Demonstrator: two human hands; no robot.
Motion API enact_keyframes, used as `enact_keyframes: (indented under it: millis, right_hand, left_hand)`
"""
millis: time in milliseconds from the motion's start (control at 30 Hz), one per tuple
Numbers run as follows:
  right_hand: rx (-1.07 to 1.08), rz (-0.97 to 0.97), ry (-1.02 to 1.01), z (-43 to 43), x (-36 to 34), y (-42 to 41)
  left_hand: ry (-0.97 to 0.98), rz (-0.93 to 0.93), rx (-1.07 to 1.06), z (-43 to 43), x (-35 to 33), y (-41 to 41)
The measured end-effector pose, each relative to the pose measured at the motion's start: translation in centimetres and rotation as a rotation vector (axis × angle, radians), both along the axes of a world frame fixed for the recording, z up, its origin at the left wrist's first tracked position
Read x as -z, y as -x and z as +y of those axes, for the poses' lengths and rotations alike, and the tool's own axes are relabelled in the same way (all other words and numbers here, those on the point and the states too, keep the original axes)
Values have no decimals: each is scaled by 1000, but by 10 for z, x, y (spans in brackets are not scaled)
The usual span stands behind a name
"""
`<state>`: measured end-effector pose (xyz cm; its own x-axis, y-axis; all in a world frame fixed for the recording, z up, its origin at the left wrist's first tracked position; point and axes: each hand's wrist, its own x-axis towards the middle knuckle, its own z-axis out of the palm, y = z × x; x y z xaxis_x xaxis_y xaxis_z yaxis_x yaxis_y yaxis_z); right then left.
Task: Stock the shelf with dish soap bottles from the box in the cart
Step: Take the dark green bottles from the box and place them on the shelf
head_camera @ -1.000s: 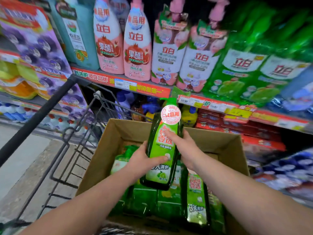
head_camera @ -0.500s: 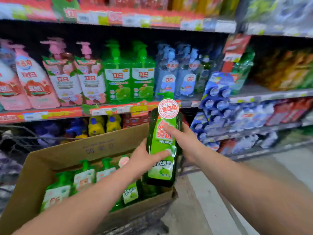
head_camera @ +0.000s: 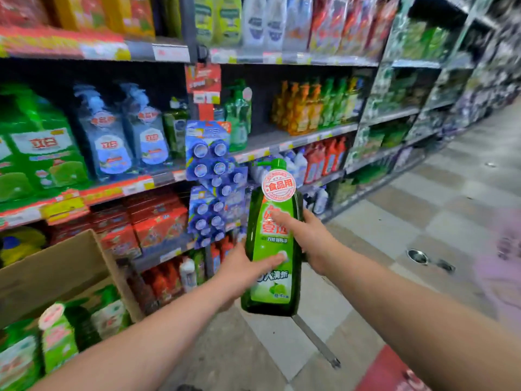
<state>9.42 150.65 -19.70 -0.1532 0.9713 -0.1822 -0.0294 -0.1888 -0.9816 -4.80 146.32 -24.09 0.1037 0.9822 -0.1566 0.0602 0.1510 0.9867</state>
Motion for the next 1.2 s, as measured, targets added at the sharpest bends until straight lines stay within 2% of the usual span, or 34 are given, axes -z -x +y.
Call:
enact_keyframes:
  millis: [300, 500, 767, 1000, 1200]
  right_hand:
    - [173, 42, 11, 61, 5, -90]
    - [295, -1, -9, 148, 0, -136]
    - [329, 5, -35, 253, -15, -174]
    - [308, -17, -18, 341, -13, -202]
    - [144, 9, -49, 432, -7, -225]
  left_hand:
    - [-12, -49, 200, 90, 7, -83]
    - [-59, -30, 278, 187, 2, -133]
    - [-86, 8, 353, 308, -10, -167]
    - [-69, 10, 305, 385, -10, -197]
    - [-68, 25, 107, 447, -10, -224]
